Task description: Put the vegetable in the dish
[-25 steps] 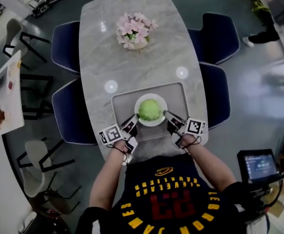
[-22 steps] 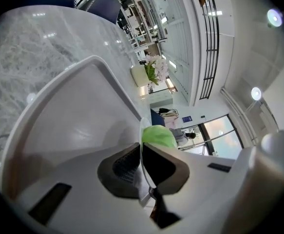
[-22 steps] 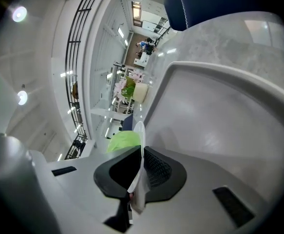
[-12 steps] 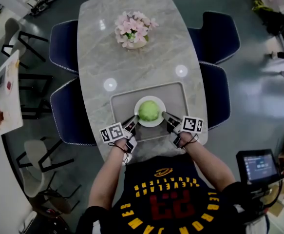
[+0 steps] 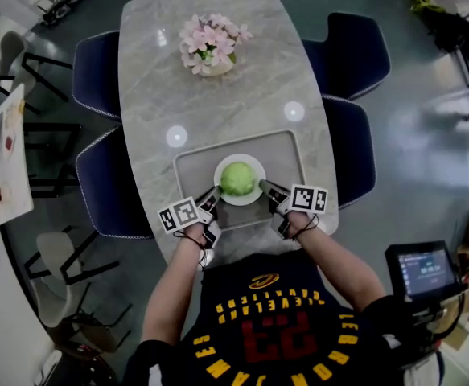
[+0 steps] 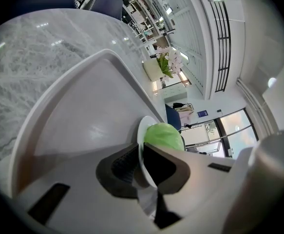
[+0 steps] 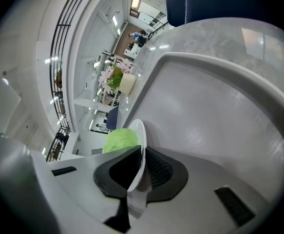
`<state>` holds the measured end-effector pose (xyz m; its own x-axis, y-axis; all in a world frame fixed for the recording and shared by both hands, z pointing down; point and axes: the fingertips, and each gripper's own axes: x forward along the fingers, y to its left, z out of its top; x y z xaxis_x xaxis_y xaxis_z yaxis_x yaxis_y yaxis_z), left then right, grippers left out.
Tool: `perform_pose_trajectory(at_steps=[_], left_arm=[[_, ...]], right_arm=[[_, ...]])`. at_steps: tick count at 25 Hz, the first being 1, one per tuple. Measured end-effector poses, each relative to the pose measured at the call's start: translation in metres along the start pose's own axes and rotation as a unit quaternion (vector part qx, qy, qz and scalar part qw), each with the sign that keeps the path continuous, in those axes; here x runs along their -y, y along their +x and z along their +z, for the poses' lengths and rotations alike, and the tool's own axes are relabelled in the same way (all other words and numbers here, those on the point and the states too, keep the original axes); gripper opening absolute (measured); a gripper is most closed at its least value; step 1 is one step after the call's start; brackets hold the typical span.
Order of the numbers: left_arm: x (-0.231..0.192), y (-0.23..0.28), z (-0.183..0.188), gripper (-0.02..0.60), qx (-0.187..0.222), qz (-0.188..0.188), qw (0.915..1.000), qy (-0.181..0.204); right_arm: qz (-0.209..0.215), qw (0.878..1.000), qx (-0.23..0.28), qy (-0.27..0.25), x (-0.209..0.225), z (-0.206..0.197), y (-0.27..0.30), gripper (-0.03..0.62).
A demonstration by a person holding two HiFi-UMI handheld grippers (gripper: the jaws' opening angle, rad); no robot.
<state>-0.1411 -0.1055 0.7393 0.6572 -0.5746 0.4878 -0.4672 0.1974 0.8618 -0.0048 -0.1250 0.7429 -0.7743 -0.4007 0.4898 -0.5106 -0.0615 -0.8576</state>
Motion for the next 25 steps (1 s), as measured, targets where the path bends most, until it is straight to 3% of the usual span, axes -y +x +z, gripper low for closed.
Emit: perform_pose_trajectory(at_steps=[7,17,25], left_arm=[[-0.008,0.005,-0.001,0.021,-0.020,0.033,0.9993,-0.002],[-0.019,0.010,0.001,0.021,-0.014,0.065,0.9978,0.006],[-0.024,0.013,0.002,0.029,-0.035,0.110,0.9913,0.063]], right_arm=[[-0.030,0.999,-0.012,-0.012,0.007,0.000,0.005,0.018],[-0.070,0.996,-0.038,-0.044,0.016,0.001,0.013,0.020],[-0.106,0.991,-0.050,-0.071,0.023,0.002,0.013,0.026]])
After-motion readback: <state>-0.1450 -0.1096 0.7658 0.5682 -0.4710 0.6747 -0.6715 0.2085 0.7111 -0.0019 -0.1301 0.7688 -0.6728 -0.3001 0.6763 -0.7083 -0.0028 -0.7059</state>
